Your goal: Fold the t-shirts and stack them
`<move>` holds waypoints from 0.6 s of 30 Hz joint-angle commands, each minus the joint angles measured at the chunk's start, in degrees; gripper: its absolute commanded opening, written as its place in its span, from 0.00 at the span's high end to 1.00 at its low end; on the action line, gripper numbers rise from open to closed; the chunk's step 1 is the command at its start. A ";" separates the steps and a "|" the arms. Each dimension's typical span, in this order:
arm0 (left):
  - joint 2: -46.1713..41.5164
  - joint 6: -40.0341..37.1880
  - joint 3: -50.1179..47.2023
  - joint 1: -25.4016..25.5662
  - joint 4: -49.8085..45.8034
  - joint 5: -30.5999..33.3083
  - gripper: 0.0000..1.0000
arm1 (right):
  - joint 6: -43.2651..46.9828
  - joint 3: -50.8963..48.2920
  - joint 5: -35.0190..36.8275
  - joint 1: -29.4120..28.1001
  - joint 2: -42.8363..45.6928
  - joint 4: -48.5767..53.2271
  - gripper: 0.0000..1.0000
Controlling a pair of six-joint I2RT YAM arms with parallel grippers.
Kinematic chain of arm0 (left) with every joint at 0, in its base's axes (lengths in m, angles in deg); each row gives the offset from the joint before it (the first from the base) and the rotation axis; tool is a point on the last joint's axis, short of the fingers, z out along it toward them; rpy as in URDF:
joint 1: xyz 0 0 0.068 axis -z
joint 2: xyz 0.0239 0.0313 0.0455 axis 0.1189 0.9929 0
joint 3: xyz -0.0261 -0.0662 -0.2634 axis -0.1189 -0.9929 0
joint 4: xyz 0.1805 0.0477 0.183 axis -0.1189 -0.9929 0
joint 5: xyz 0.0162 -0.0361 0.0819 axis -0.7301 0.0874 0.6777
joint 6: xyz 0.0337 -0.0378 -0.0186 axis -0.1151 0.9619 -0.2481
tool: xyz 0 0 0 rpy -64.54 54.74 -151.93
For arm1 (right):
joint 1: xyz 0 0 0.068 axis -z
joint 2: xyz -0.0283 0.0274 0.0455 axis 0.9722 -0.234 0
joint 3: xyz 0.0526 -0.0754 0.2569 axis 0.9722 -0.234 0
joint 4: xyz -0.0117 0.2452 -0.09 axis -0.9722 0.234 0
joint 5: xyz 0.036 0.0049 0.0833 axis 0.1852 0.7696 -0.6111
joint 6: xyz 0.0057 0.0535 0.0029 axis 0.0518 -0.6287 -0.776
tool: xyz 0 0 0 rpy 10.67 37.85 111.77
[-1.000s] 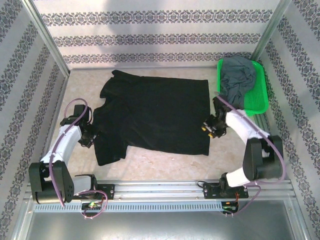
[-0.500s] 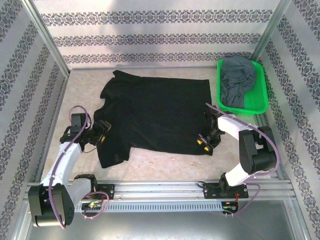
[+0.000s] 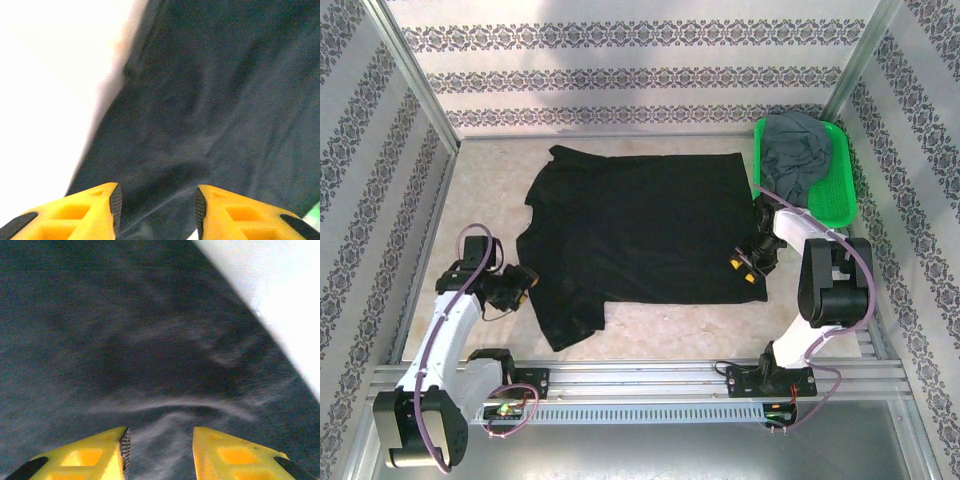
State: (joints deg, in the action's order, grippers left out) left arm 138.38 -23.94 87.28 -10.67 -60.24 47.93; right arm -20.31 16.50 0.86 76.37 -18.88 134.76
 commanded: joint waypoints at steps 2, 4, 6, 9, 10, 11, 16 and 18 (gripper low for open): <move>-1.41 4.21 -4.55 7.26 -6.76 -0.26 0.56 | 2.88 -0.44 3.59 -2.60 7.50 3.07 0.60; -0.99 5.75 -5.61 11.16 -7.00 0.93 0.56 | 2.92 -2.71 3.85 -2.79 10.20 3.08 0.60; -0.76 6.87 -6.88 13.37 -7.50 2.11 0.56 | 2.84 -5.31 3.84 -2.80 12.97 3.09 0.59; -1.13 8.04 -8.43 14.49 -6.86 2.28 0.56 | 2.97 -8.46 3.49 -2.51 15.97 3.51 0.59; -1.23 8.39 -8.64 14.87 -6.40 2.38 0.56 | 2.96 -9.46 3.54 -2.32 16.79 3.68 0.59; -1.03 8.67 -8.80 15.22 -6.08 2.39 0.56 | 2.99 -10.16 3.58 -2.13 17.44 3.82 0.59; 0.75 11.89 -9.64 19.06 -4.19 1.75 0.56 | 2.37 -13.80 3.69 0.21 19.83 3.48 0.59; 0.91 13.00 -9.01 21.20 -6.36 3.24 0.56 | 2.35 -14.34 3.83 1.25 19.82 3.31 0.59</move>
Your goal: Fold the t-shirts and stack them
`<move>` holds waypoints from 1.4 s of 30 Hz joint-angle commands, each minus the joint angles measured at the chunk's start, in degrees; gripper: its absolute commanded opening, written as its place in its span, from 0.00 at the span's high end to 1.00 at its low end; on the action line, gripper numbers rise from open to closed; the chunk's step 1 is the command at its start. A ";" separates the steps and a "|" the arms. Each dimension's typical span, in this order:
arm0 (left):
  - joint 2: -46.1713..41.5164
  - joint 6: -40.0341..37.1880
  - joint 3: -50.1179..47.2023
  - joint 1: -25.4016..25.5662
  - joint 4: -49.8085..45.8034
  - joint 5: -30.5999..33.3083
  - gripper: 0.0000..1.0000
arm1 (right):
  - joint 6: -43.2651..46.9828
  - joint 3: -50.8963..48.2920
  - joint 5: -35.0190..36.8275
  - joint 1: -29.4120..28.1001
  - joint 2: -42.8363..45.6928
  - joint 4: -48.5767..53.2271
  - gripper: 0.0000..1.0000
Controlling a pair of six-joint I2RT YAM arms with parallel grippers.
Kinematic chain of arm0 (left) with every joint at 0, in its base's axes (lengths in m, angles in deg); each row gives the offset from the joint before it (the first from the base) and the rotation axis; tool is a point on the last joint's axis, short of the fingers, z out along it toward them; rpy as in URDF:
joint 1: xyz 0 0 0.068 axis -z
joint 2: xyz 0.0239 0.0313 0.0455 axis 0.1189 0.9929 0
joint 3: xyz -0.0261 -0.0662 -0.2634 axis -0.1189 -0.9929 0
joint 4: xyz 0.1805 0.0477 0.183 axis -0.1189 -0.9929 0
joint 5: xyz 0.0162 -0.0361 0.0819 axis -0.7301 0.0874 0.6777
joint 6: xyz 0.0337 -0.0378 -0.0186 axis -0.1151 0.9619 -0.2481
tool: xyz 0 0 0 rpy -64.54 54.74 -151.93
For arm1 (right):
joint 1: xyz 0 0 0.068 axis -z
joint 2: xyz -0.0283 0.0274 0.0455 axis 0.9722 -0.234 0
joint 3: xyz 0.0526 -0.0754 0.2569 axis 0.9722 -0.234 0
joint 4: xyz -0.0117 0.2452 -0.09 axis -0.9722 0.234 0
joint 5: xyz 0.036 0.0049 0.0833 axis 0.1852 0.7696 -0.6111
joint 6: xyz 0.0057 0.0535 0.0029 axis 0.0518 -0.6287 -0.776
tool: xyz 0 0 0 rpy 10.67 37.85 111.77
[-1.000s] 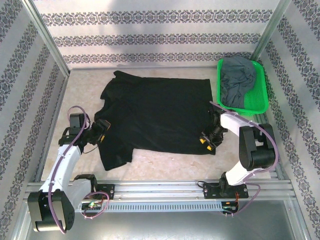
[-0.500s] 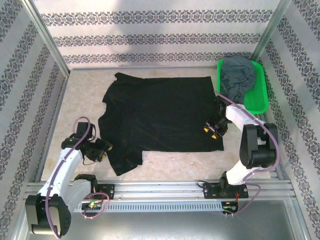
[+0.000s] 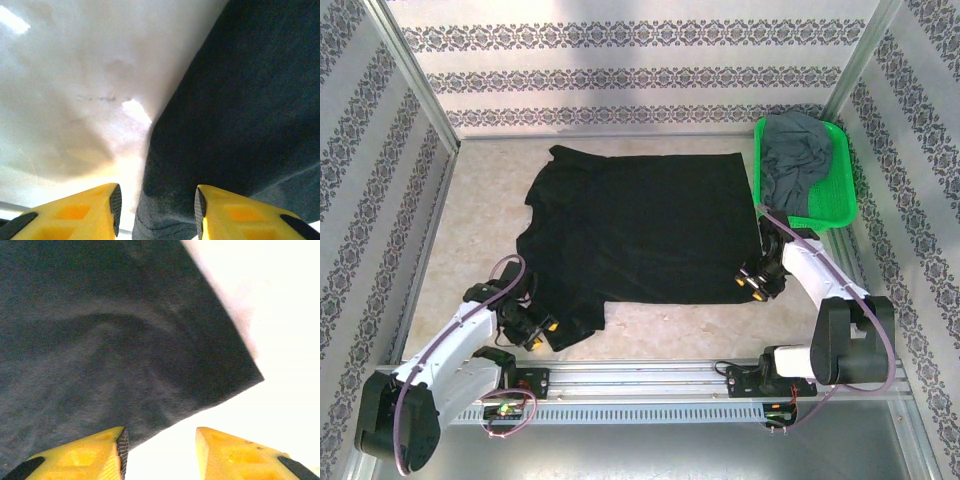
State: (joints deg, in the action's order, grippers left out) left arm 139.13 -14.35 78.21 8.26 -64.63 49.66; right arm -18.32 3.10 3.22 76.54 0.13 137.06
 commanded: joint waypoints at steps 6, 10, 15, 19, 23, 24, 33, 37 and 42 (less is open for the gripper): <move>-1.24 8.60 -2.84 6.36 2.24 0.52 0.56 | 0.71 -1.39 1.87 2.60 -0.19 0.56 0.59; 3.22 10.10 -3.55 7.46 9.03 1.32 0.71 | 0.03 -2.48 3.70 4.11 -0.06 1.45 0.59; 3.83 10.37 -0.52 7.52 4.84 7.49 1.00 | 0.11 -4.02 6.71 5.69 -1.64 0.61 0.59; -3.16 12.19 0.67 7.51 -2.66 11.71 1.00 | 0.91 -3.75 7.04 6.22 -5.18 -1.74 0.60; -9.13 14.36 0.19 7.52 -7.94 12.57 1.00 | 1.36 -2.67 6.85 6.60 -7.82 -3.85 0.61; -10.48 14.93 0.21 7.52 -9.05 12.78 1.00 | 1.74 -2.26 6.85 6.60 -8.38 -4.36 0.63; -17.18 19.87 5.60 7.53 -21.51 17.63 1.00 | 3.48 -2.10 4.67 4.12 -5.50 -2.06 1.00; -22.73 25.80 8.29 7.50 -29.53 19.77 1.00 | 2.11 -3.03 5.33 0.33 0.93 3.43 1.00; -28.27 32.45 10.18 7.50 -36.64 20.18 1.00 | -1.30 -5.36 5.62 -3.67 10.21 11.58 1.00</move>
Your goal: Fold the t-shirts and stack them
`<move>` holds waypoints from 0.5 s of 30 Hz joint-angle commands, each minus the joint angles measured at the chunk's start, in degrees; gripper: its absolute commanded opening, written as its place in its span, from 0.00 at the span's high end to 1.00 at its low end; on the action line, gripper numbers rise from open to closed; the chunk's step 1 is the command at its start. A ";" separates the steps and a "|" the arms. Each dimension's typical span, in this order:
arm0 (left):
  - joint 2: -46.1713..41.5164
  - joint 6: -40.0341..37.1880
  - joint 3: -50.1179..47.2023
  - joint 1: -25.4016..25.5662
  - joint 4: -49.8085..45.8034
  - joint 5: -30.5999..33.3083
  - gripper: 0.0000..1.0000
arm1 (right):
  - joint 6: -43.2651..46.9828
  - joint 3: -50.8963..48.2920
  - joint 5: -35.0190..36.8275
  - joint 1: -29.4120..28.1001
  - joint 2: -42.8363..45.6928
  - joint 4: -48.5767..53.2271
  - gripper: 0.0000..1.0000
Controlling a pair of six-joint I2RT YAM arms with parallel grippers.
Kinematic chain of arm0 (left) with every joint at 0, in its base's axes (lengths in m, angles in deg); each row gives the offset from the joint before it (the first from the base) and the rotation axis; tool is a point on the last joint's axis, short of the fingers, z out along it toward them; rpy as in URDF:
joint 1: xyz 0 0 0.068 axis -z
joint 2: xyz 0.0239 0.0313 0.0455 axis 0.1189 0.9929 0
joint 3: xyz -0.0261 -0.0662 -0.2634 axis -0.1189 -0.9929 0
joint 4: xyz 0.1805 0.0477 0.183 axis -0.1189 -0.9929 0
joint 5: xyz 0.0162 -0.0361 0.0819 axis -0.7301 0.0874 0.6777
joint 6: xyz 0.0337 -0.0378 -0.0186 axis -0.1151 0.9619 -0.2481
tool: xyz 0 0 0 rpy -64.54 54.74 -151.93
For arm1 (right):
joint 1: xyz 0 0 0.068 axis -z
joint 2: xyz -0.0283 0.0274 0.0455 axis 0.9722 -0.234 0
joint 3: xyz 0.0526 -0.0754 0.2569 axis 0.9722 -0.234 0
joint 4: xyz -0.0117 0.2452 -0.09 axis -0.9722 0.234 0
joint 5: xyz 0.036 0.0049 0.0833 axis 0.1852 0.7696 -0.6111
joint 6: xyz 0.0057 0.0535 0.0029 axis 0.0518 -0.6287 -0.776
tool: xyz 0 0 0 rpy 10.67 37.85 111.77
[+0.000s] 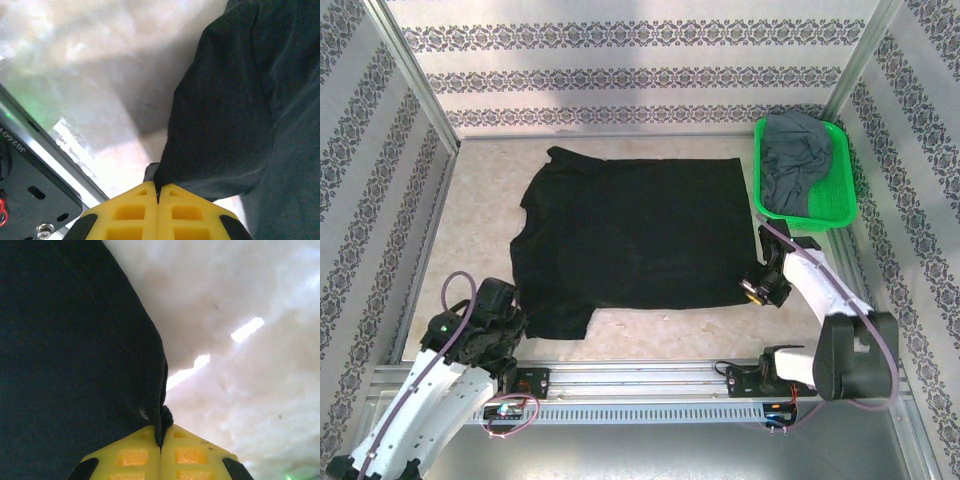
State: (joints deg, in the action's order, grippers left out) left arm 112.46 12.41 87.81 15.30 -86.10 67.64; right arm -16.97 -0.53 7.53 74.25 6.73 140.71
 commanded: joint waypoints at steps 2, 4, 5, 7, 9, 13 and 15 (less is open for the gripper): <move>-1.18 5.19 1.07 0.50 -14.57 1.55 1.00 | -4.14 -2.71 1.08 -2.59 7.57 10.36 1.00; 0.76 2.88 0.81 0.46 -10.96 0.79 1.00 | -5.26 -3.93 1.00 -3.75 10.38 11.63 1.00; 2.06 1.17 0.40 0.48 -7.75 0.57 1.00 | -5.52 -4.36 1.37 -4.07 10.79 11.76 1.00; 5.94 -1.53 0.55 0.52 -1.51 0.73 1.00 | -5.73 -5.14 1.63 -3.89 10.29 10.95 1.00; 9.63 -4.48 1.94 0.47 5.83 1.68 1.00 | -5.84 -4.50 0.44 -3.84 9.20 9.29 1.00; 18.95 -11.93 10.54 0.40 14.85 7.24 1.00 | -6.27 0.26 0.69 -3.77 6.23 7.54 1.00; 23.77 -15.76 14.98 0.08 18.08 8.67 1.00 | -6.50 2.34 -0.19 -2.79 4.04 6.44 1.00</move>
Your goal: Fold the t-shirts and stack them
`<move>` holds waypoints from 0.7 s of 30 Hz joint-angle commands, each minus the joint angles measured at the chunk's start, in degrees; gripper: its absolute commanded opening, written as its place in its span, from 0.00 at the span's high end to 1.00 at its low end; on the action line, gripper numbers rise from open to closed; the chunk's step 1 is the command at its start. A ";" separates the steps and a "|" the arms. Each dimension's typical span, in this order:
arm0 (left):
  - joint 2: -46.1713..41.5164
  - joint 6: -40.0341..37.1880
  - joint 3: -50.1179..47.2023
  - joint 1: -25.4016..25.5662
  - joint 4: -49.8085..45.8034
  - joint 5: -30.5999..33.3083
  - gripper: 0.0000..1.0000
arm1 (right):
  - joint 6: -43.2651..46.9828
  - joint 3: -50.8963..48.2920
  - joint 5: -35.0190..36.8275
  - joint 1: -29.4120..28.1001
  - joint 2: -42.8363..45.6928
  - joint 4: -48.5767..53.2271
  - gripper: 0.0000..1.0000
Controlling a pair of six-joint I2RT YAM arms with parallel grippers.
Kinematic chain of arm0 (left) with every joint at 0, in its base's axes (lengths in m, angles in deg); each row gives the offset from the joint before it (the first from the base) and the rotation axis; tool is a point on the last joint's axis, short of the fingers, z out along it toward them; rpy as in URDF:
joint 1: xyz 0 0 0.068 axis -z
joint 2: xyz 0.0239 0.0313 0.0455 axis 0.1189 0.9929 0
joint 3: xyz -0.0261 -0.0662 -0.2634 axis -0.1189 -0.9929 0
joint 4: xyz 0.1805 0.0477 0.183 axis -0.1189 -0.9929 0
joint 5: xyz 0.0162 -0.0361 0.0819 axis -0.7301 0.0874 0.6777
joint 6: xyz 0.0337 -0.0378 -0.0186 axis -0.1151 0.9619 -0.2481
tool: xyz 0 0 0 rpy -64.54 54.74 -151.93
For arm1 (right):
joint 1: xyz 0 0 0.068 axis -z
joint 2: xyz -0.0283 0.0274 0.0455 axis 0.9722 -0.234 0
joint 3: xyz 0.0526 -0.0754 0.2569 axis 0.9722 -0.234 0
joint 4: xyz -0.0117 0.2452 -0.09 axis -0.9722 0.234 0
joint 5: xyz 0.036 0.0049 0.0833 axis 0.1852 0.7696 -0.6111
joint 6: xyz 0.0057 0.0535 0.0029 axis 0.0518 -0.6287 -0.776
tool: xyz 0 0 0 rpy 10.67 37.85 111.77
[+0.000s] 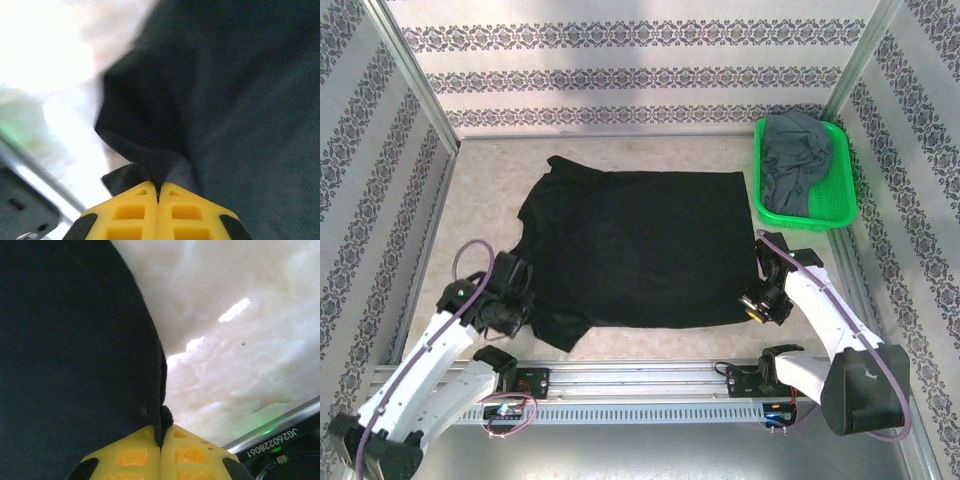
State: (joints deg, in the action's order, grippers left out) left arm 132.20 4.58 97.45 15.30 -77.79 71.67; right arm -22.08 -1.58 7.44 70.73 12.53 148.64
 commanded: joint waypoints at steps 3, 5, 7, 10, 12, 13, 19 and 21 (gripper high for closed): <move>9.66 -12.15 10.03 -1.25 16.22 3.12 1.00 | -2.83 5.74 -2.55 2.79 -5.13 -3.67 1.00; 12.87 -14.26 12.40 -2.76 19.88 1.18 1.00 | -3.62 8.01 -3.19 3.76 -6.83 -4.67 1.00; 15.74 -16.19 14.68 -4.63 21.97 -0.21 1.00 | -3.88 10.65 -3.18 4.23 -8.55 -5.22 1.00; 19.99 -18.89 18.01 -7.55 23.98 -2.48 1.00 | -4.05 15.12 -3.00 4.94 -11.92 -5.47 1.00; 22.50 -20.76 19.93 -9.17 24.82 -2.97 1.00 | -3.96 17.86 -2.35 5.30 -14.23 -5.27 1.00; 23.68 -21.56 20.73 -10.05 25.36 -3.19 1.00 | -3.81 19.11 -1.78 5.47 -15.38 -5.38 1.00; 28.78 -24.78 23.12 -14.75 31.14 -6.25 1.00 | -4.40 22.45 -0.61 6.72 -20.61 -7.36 1.00; 30.15 -25.79 23.64 -15.87 32.15 -6.97 1.00 | -4.58 23.49 -0.36 6.88 -22.14 -8.30 1.00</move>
State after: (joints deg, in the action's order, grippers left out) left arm 161.31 -17.32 119.24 0.87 -50.19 66.31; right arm -25.29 19.67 5.19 77.09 -7.91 141.12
